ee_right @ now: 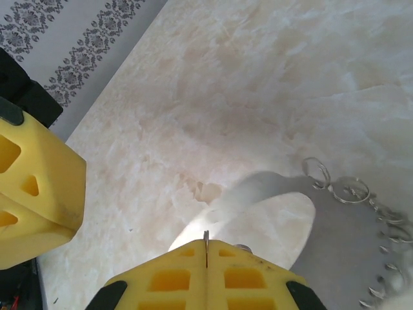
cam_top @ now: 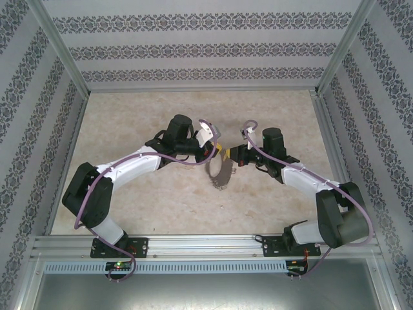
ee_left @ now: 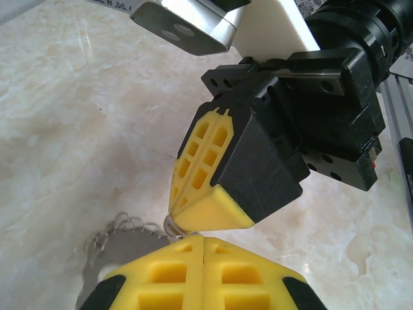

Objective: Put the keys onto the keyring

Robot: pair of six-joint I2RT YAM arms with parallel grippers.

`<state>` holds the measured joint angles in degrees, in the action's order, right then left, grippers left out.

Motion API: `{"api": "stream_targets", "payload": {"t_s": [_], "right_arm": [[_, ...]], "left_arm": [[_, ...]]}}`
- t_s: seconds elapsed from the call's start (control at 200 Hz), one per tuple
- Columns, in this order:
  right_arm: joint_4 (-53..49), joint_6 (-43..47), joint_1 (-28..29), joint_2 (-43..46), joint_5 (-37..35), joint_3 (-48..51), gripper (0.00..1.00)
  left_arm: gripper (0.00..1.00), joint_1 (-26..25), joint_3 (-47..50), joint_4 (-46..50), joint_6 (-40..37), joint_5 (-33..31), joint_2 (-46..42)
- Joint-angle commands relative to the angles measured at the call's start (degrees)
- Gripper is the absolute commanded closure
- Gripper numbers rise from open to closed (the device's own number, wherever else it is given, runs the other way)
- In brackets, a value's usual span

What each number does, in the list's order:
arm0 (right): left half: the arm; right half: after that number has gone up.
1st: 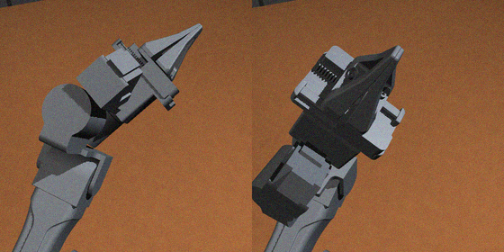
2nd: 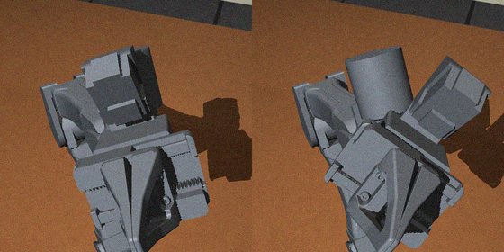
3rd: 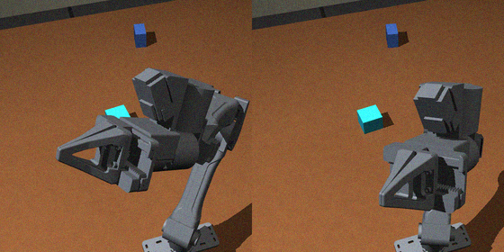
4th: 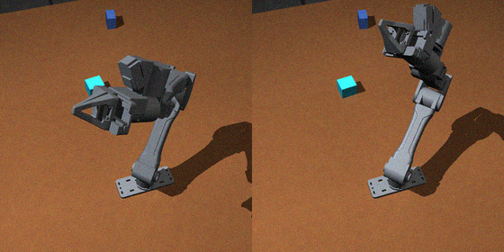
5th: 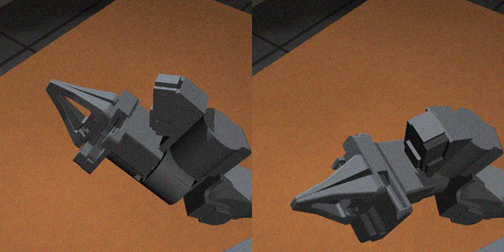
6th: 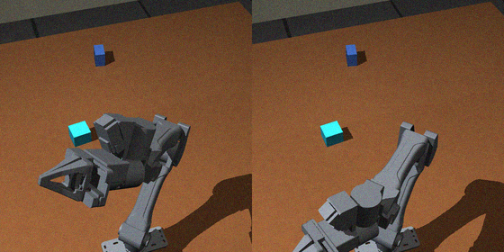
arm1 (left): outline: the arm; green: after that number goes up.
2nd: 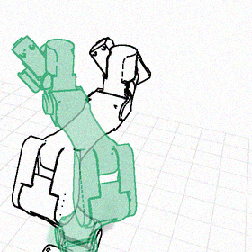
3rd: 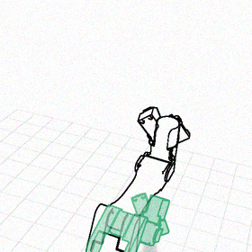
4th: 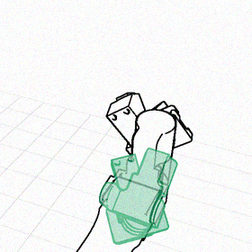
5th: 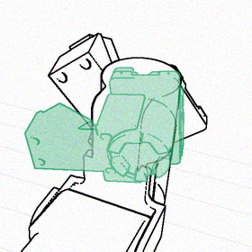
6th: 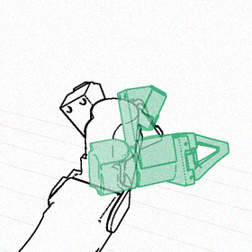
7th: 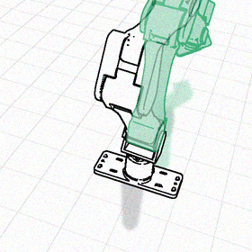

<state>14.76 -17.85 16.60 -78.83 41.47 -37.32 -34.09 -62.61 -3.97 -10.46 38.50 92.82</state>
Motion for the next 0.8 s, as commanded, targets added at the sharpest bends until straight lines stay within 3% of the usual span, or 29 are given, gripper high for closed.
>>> {"api": "stream_targets", "payload": {"t_s": [0.0,0.405,0.46,0.495,0.51,0.585,0.794], "right_arm": [[0.27,0.00,-0.33,-0.03,0.72,-0.01,1.00],[-0.68,-1.68,-1.65,-1.31,-6.23,0.38,1.00],[-1.09,-2.36,-2.10,-1.14,-8.29,0.31,1.00],[-1.23,-2.85,-2.42,-1.06,-9.51,0.31,1.00],[-1.15,-3.07,-2.54,-1.08,-9.90,0.32,1.00],[-0.81,-3.90,-2.87,-1.05,-11.66,0.32,1.00],[-0.23,-6.44,-3.11,-1.55,-14.54,0.97,1.00]], "left_arm": [[0.94,-0.63,0.59,-2.82,1.59,-2.80,-1.23],[0.52,-0.48,3.21,-7.71,8.53,-21.02,-1.67],[0.37,-0.46,5.04,-10.55,9.40,-24.03,-2.78],[0.06,-0.37,6.27,-12.72,9.87,-26.02,-3.07],[0.01,-0.21,6.70,-13.73,10.07,-26.70,-3.09],[0.00,1.10,6.01,-14.98,10.45,-26.32,-0.61],[0.00,5.59,-7.58,-0.50,21.34,-17.13,10.45]]}}
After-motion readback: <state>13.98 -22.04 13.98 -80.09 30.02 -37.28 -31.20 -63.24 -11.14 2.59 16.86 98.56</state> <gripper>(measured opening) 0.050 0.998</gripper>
